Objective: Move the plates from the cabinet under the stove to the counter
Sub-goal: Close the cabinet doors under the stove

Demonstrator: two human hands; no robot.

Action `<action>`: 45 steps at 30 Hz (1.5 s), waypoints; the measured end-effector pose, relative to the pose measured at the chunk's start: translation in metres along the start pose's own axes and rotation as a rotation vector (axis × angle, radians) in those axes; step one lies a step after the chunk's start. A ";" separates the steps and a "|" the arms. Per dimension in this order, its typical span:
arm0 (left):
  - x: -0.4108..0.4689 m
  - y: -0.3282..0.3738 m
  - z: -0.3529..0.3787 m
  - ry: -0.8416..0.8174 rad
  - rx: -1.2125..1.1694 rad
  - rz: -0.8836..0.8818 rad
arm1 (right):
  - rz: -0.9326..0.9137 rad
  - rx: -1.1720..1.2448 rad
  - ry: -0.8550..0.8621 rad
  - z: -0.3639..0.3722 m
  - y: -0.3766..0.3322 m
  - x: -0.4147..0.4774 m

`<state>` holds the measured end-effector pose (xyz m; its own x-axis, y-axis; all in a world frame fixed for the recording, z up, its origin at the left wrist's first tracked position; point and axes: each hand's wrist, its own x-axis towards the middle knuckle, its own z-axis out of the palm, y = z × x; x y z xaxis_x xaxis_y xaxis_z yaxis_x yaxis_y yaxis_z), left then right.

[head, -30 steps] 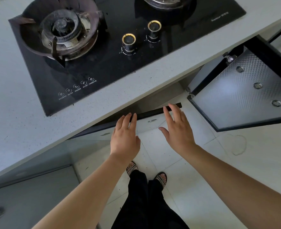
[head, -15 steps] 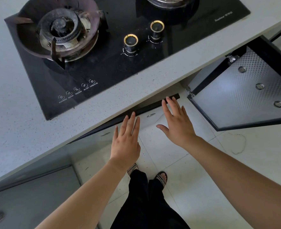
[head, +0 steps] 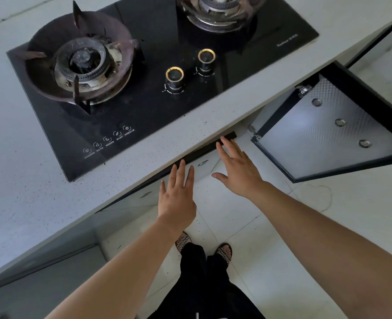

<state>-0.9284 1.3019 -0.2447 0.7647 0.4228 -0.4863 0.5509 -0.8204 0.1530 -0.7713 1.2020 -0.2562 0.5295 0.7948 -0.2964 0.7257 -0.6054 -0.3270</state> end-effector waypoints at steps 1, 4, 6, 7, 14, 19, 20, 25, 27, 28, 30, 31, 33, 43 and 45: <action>-0.001 0.003 -0.003 -0.014 0.000 0.016 | 0.015 0.022 0.003 -0.004 0.001 -0.007; -0.002 0.014 -0.015 -0.035 -0.012 0.063 | 0.104 0.086 0.009 -0.016 0.009 -0.028; 0.000 0.026 -0.026 -0.027 -0.034 0.102 | 0.175 0.116 0.032 -0.026 0.018 -0.047; 0.000 0.033 -0.032 -0.017 -0.045 0.124 | 0.209 0.133 0.049 -0.030 0.024 -0.058; 0.000 0.095 -0.072 0.067 -0.095 0.315 | 0.372 0.300 0.198 -0.057 0.064 -0.133; 0.007 0.160 -0.081 0.068 -0.061 0.402 | 0.471 0.353 0.275 -0.072 0.112 -0.181; 0.009 0.175 -0.081 0.071 -0.065 0.411 | 0.490 0.367 0.279 -0.075 0.125 -0.188; 0.019 0.256 -0.078 0.065 -0.096 0.406 | 0.552 0.410 0.338 -0.102 0.199 -0.222; 0.024 0.289 -0.075 0.064 -0.108 0.400 | 0.574 0.419 0.356 -0.115 0.230 -0.232; 0.028 0.305 -0.072 0.065 -0.114 0.410 | 0.585 0.421 0.362 -0.120 0.246 -0.237; 0.039 0.335 -0.068 0.054 -0.123 0.445 | 0.612 0.424 0.378 -0.129 0.274 -0.246; 0.044 0.349 -0.066 0.045 -0.127 0.463 | 0.628 0.428 0.391 -0.132 0.287 -0.251; 0.052 0.375 -0.065 0.040 -0.140 0.475 | 0.662 0.443 0.411 -0.138 0.307 -0.261; 0.106 0.460 -0.074 0.041 -0.182 0.506 | 0.752 0.457 0.410 -0.148 0.382 -0.263; 0.124 0.474 -0.077 0.042 -0.160 0.526 | 0.746 0.452 0.402 -0.154 0.393 -0.252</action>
<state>-0.5470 0.9950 -0.1667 0.9615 -0.0103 -0.2745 0.1326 -0.8577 0.4967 -0.5517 0.7703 -0.1717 0.9587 0.1024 -0.2654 -0.0524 -0.8535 -0.5185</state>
